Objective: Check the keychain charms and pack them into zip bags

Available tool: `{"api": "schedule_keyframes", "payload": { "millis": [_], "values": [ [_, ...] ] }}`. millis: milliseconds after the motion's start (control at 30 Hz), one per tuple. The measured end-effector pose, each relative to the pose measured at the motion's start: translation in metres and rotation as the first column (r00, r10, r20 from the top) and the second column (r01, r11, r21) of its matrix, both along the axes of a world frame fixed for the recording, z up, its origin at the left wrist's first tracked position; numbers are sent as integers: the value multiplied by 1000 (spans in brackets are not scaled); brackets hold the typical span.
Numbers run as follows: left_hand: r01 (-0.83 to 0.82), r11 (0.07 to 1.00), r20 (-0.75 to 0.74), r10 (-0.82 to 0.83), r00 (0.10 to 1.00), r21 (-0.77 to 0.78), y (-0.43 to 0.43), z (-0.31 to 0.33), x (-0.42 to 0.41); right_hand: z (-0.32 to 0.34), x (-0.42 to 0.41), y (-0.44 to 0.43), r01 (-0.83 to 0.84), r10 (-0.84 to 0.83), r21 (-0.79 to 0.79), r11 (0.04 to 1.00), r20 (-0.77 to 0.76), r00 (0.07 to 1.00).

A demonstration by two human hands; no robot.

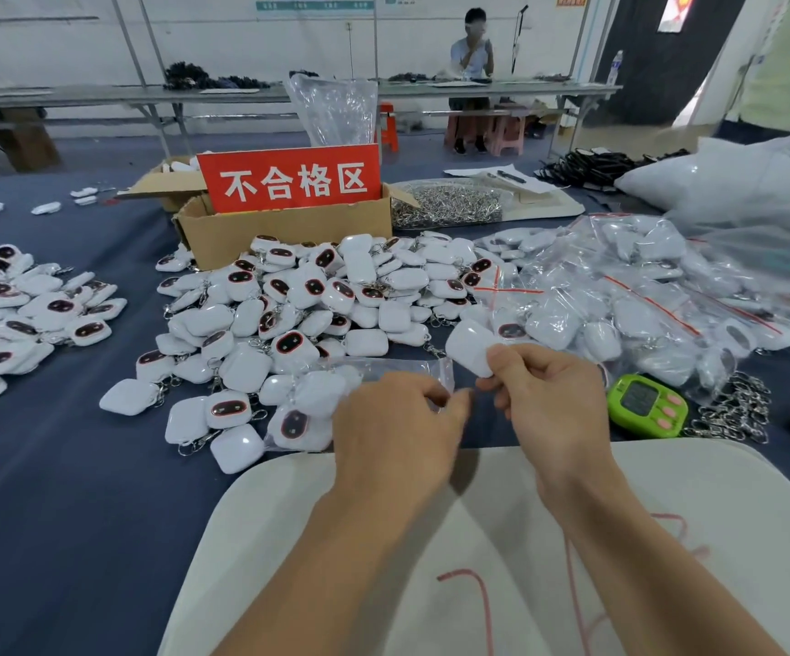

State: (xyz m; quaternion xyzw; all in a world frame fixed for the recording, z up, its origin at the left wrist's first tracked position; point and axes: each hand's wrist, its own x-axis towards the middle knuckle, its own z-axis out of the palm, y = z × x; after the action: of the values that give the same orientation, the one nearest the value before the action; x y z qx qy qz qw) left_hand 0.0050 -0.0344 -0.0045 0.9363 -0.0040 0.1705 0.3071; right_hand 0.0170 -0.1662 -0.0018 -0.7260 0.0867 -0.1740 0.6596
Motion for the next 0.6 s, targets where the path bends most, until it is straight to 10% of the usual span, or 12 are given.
{"api": "schedule_keyframes", "payload": {
  "millis": [167,600],
  "values": [
    [-83,986,-8,85,996,147,-9,-3,-3,-3,1,-1,33,-33,-27,999,-17,999],
    [208,851,-148,-312,938,-482,-16,-5,-5,4,2,-9,76,-75,103,992,-13,997]
  ]
}}
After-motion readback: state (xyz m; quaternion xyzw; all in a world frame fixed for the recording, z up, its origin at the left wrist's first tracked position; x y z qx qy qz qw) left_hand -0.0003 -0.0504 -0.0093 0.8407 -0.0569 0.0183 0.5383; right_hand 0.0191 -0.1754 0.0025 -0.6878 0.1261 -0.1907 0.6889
